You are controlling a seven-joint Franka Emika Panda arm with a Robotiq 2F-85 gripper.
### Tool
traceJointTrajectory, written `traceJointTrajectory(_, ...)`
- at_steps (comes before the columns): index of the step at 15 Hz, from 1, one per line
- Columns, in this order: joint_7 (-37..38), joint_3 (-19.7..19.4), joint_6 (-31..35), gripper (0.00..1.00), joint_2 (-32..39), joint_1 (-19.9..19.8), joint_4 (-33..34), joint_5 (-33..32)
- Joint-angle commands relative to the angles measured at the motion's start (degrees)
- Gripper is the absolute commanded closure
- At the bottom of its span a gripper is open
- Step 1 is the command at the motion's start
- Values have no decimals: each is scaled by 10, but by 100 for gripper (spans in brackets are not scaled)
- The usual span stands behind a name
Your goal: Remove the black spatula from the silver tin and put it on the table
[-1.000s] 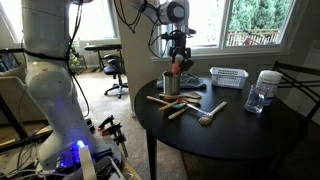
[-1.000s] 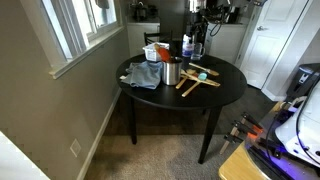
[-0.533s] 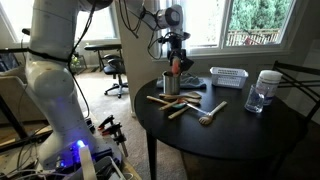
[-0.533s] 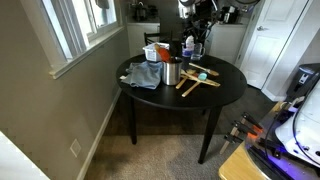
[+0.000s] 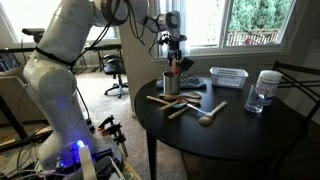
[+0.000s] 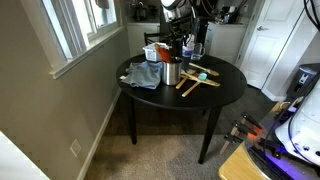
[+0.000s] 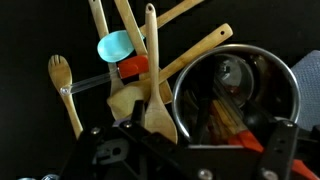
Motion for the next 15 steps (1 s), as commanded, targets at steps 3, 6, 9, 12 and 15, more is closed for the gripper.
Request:
traceJointTrajectory(3,57,-18,-49,0,85,11,145,8)
traceJointTrajectory(6,112,-36,-48,0,130,15,205,4)
traceJointTrajectory(9,154,-45,-47,0,164,14,248,-1)
traceJointTrajectory(12,176,-52,-49,0,183,16,282,-6)
traceJointTrajectory(15,190,-59,-54,0,190,21,305,-15)
